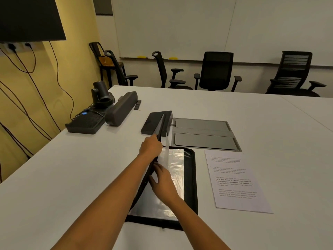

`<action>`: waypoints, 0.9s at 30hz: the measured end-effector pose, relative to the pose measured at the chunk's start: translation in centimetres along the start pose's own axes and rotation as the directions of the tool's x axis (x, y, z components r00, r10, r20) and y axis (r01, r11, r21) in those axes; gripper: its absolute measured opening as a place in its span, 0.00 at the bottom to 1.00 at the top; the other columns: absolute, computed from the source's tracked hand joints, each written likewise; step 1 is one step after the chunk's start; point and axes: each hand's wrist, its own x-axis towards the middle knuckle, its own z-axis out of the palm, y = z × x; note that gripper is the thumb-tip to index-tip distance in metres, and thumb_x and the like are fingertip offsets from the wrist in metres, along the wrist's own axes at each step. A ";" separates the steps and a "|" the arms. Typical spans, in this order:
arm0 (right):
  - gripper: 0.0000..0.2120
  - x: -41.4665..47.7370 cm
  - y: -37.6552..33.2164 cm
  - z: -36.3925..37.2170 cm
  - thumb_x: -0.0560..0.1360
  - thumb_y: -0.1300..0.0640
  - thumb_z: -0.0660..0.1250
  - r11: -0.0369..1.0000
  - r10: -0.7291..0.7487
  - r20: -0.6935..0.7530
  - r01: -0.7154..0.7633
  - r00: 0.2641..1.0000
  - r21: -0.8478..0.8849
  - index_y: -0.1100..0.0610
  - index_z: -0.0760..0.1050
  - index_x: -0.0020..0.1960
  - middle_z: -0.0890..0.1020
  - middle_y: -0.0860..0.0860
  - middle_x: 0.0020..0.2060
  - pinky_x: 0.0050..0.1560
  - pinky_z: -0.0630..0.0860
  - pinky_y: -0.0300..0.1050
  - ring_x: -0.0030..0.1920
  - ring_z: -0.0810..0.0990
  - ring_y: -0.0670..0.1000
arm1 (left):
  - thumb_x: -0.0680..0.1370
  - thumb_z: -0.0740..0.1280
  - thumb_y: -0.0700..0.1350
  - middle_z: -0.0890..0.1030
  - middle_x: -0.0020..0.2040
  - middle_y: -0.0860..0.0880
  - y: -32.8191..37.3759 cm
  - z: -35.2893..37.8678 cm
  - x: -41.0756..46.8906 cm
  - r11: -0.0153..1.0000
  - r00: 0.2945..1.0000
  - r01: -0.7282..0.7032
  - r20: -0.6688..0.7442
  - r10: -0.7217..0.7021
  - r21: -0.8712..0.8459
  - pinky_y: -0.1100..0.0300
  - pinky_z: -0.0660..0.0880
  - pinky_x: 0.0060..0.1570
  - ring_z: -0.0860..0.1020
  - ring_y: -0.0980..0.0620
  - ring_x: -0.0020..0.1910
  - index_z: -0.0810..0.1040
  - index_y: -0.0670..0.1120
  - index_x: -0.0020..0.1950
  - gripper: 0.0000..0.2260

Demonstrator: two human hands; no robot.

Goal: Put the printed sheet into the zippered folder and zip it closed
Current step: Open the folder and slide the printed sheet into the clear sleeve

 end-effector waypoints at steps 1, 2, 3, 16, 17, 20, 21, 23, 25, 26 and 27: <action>0.21 0.0 0.5 0.4 0.78 0.54 0.61 0.999 0.004 0.008 -0.004 1.000 -0.052 0.53 0.66 0.70 0.68 0.50 0.71 0.70 0.62 0.42 0.70 0.66 0.50 | 0.81 0.56 0.42 0.71 0.68 0.40 -0.3 -0.4 0.1 1.000 1.000 0.005 -0.007 -0.005 0.001 0.51 0.71 0.61 0.72 0.39 0.64 0.63 0.44 0.73 0.20; 0.20 0.1 0.8 0.6 0.79 0.54 0.60 0.998 0.020 0.003 -0.019 1.000 -0.066 0.52 0.66 0.70 0.66 0.50 0.72 0.71 0.60 0.41 0.71 0.64 0.50 | 0.81 0.55 0.42 0.71 0.68 0.40 -0.5 -0.8 0.2 1.000 1.000 0.008 -0.016 -0.008 0.007 0.51 0.71 0.60 0.72 0.39 0.64 0.63 0.44 0.73 0.19; 0.19 0.2 1.0 0.7 0.80 0.54 0.58 0.998 0.037 -0.009 -0.037 0.999 -0.056 0.52 0.67 0.70 0.66 0.50 0.72 0.70 0.58 0.38 0.72 0.63 0.50 | 0.80 0.56 0.42 0.71 0.67 0.39 -0.8 -1.3 0.4 1.000 1.000 0.008 -0.025 -0.008 0.015 0.51 0.71 0.59 0.72 0.39 0.63 0.64 0.44 0.72 0.19; 0.29 -1.1 7.4 -1.1 0.73 0.75 0.59 0.949 0.287 -0.162 -0.303 0.944 -0.084 0.54 0.67 0.69 0.57 0.53 0.75 0.71 0.61 0.41 0.74 0.58 0.52 | 0.80 0.57 0.40 0.71 0.67 0.38 -6.0 -7.0 2.9 0.917 0.979 0.140 -0.189 -0.073 0.373 0.48 0.69 0.61 0.71 0.38 0.64 0.64 0.40 0.68 0.17; 0.27 -1.2 8.0 -1.3 0.73 0.75 0.59 0.941 0.318 -0.185 -0.334 0.930 -0.060 0.56 0.69 0.68 0.59 0.54 0.74 0.71 0.60 0.42 0.74 0.60 0.53 | 0.79 0.57 0.39 0.71 0.67 0.38 -6.7 -7.2 3.0 0.906 0.969 0.168 -0.235 -0.079 0.388 0.48 0.69 0.61 0.72 0.38 0.64 0.63 0.40 0.69 0.18; 0.23 -1.5 9.4 -1.9 0.73 0.74 0.61 0.918 0.375 -0.221 -0.393 0.900 -0.045 0.59 0.71 0.65 0.63 0.57 0.72 0.70 0.62 0.42 0.72 0.63 0.55 | 0.78 0.61 0.37 0.72 0.66 0.39 -9.2 -7.1 3.3 0.866 0.917 0.246 -0.393 -0.064 0.434 0.49 0.70 0.60 0.73 0.41 0.63 0.63 0.38 0.68 0.19; 0.22 -1.5 9.8 -2.1 0.72 0.74 0.62 0.913 0.387 -0.225 -0.406 0.894 -0.042 0.60 0.72 0.64 0.64 0.57 0.72 0.67 0.63 0.40 0.71 0.65 0.55 | 0.78 0.61 0.38 0.72 0.65 0.39 -10.2 -6.9 3.4 0.843 0.900 0.269 -0.433 -0.048 0.466 0.50 0.70 0.59 0.74 0.42 0.62 0.63 0.38 0.68 0.20; 0.22 -1.5 10.5 -2.3 0.71 0.74 0.64 0.906 0.402 -0.235 -0.422 0.885 -0.042 0.61 0.73 0.63 0.67 0.58 0.69 0.63 0.66 0.38 0.68 0.69 0.56 | 0.78 0.63 0.42 0.72 0.65 0.39 -12.1 -6.6 3.8 0.798 0.878 0.305 -0.478 -0.025 0.519 0.52 0.70 0.60 0.74 0.43 0.61 0.59 0.37 0.71 0.25; 0.20 -1.4 10.9 -2.5 0.71 0.73 0.64 0.896 0.423 -0.248 -0.443 0.872 -0.028 0.61 0.74 0.62 0.71 0.59 0.65 0.63 0.69 0.42 0.63 0.73 0.57 | 0.77 0.64 0.45 0.71 0.66 0.40 -13.9 -6.3 4.3 0.762 0.873 0.317 -0.489 -0.001 0.564 0.54 0.71 0.59 0.74 0.45 0.61 0.55 0.38 0.74 0.29; 0.20 -1.3 11.1 -2.5 0.71 0.73 0.64 0.893 0.432 -0.253 -0.451 0.865 -0.016 0.62 0.74 0.61 0.73 0.60 0.64 0.62 0.71 0.45 0.61 0.75 0.57 | 0.78 0.63 0.46 0.70 0.67 0.40 -14.8 -6.2 4.5 0.744 0.875 0.310 -0.484 0.019 0.591 0.54 0.70 0.59 0.73 0.45 0.61 0.54 0.38 0.74 0.30; 0.19 -1.2 11.3 -2.6 0.71 0.72 0.64 0.891 0.436 -0.260 -0.454 0.862 -0.009 0.62 0.75 0.61 0.74 0.60 0.62 0.61 0.72 0.46 0.59 0.76 0.57 | 0.78 0.62 0.47 0.69 0.69 0.40 -15.6 -5.9 4.7 0.729 0.881 0.296 -0.471 0.041 0.617 0.53 0.70 0.59 0.73 0.44 0.61 0.53 0.39 0.75 0.30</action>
